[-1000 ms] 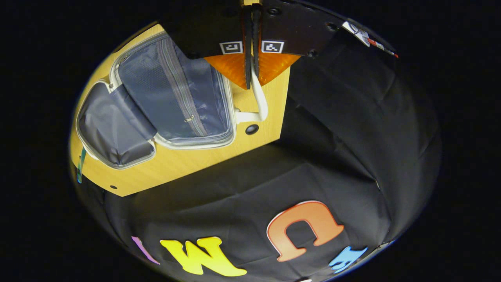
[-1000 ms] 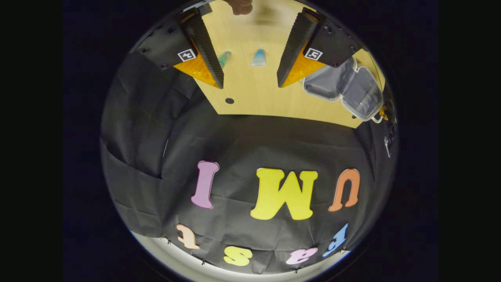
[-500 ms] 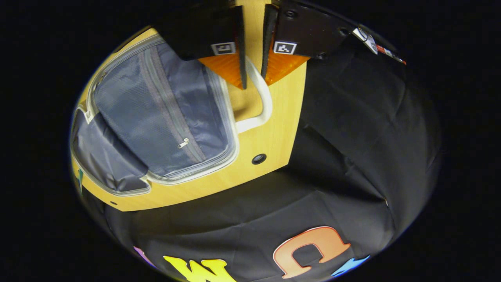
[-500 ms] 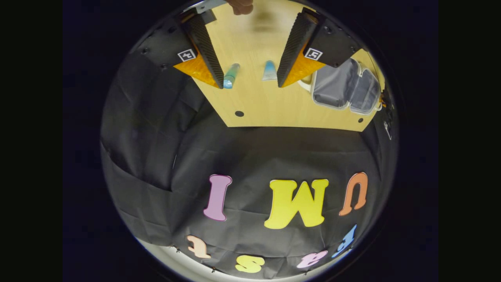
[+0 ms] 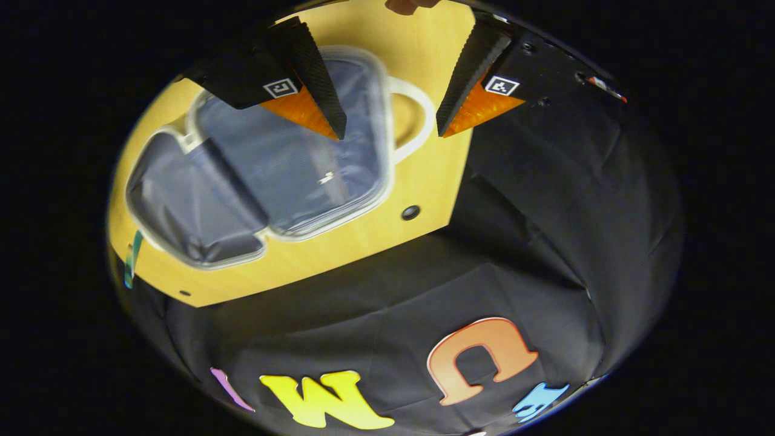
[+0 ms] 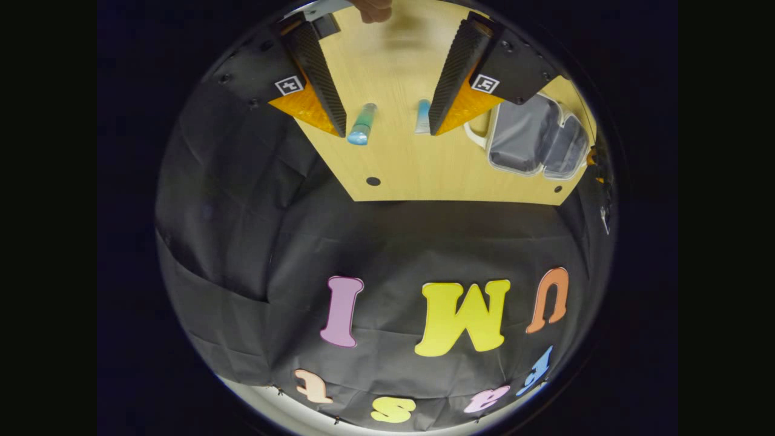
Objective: First open the suitcase, pack the skin care products into it, and then close the suitcase.
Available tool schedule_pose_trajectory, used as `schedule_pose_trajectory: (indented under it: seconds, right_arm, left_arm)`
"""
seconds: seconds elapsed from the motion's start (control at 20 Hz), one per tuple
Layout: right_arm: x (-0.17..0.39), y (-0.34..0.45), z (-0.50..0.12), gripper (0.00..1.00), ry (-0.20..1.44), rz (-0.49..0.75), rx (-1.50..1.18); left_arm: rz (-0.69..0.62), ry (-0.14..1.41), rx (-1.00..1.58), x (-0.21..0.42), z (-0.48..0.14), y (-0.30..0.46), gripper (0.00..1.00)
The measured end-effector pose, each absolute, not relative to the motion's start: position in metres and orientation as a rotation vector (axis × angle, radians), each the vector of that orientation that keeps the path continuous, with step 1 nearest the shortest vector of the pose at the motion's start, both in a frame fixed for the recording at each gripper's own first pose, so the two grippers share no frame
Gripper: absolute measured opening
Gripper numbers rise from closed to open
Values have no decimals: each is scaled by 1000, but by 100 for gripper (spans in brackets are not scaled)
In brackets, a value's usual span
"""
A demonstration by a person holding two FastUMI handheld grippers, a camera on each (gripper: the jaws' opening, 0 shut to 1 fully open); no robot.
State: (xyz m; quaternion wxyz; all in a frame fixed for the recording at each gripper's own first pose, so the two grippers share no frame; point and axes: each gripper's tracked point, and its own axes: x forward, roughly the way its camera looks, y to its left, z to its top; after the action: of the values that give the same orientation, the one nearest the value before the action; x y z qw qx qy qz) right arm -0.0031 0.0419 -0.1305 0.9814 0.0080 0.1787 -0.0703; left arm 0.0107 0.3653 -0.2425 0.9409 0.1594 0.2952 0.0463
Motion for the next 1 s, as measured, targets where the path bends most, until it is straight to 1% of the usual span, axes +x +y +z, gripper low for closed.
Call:
schedule_pose_trajectory:
  seconds: [0.3,0.55,0.75,1.0]
  right_arm:
    - [4,-11,-139,82,362,-112,21]
    - [9,-75,-153,81,385,-130,45]
    - [17,-119,-170,81,421,-135,46]
    - [20,-150,-185,81,450,-123,19]
  left_arm:
    - [-31,584,262,17,-233,220,96]
    - [-145,551,169,27,-222,95,96]
    - [-245,570,113,35,-234,2,96]
    - [-364,593,94,42,-262,-97,97]
